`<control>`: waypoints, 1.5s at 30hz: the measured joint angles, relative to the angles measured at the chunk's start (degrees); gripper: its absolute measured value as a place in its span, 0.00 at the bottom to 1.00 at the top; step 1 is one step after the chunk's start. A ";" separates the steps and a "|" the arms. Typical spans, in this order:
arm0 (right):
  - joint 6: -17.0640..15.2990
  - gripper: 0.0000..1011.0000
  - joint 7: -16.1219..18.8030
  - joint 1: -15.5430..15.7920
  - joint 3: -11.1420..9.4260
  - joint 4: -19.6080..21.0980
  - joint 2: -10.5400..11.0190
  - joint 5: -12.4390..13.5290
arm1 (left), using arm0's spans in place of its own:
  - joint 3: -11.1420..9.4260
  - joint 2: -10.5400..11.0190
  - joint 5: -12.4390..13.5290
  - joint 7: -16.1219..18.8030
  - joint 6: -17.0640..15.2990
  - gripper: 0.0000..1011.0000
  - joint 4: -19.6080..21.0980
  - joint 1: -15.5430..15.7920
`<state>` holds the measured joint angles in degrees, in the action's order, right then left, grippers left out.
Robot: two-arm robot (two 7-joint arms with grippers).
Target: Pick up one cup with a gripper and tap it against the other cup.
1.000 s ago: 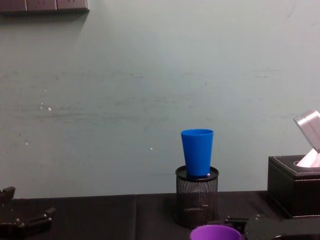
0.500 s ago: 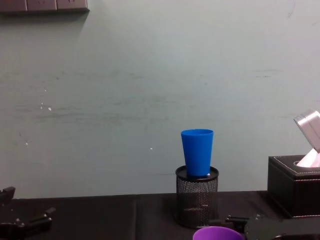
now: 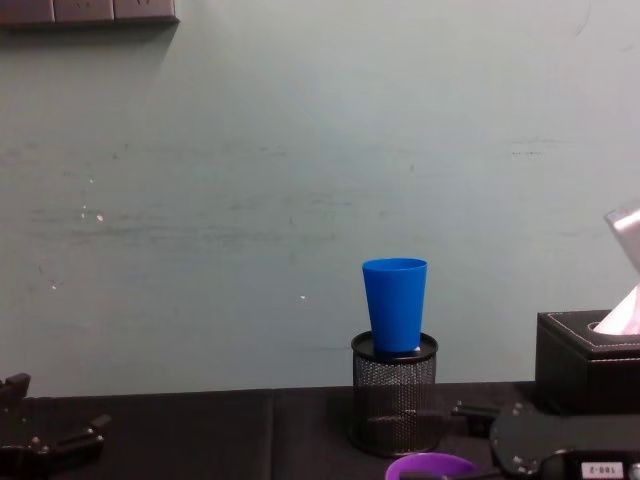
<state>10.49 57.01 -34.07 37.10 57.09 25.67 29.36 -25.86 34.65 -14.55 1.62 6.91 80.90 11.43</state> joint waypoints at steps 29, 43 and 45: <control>-10.18 0.99 -40.18 15.25 -11.46 21.75 4.83 -13.63 | 0.00 0.00 0.00 0.00 0.00 0.99 0.00 0.00; -11.99 0.99 -40.17 14.93 -11.56 21.70 4.46 -14.00 | 0.00 0.00 0.00 0.00 0.00 0.99 0.00 0.00; -11.94 0.99 -40.18 14.94 -11.55 21.70 4.46 -14.00 | 0.00 0.00 0.01 0.00 0.00 0.99 0.00 0.00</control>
<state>-1.46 16.84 -19.14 25.56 78.80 30.14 15.36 -25.86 34.65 -14.55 1.62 6.91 80.90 11.43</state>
